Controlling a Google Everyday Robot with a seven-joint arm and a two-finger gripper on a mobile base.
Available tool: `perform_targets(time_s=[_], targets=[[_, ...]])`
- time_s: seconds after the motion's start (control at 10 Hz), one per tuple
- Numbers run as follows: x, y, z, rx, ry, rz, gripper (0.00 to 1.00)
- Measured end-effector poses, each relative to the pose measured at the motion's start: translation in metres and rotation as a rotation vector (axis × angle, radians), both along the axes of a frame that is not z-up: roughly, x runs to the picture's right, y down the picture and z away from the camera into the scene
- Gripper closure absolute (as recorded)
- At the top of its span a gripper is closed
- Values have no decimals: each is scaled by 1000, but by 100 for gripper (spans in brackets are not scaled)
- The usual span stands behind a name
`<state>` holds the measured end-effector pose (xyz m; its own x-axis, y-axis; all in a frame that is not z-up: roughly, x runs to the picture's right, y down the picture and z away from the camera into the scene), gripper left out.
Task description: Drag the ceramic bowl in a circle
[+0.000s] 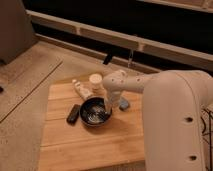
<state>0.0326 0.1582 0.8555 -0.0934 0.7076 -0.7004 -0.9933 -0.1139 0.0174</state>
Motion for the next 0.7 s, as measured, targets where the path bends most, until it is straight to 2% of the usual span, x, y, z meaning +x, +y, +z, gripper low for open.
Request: perform_targets(time_s=[0.3,0.5,0.7], targets=[[21,21,-21,-49,55,-4,100],[45,26,-29,-79,105,-8,100],[71,27,-28,-107,160,0,100]])
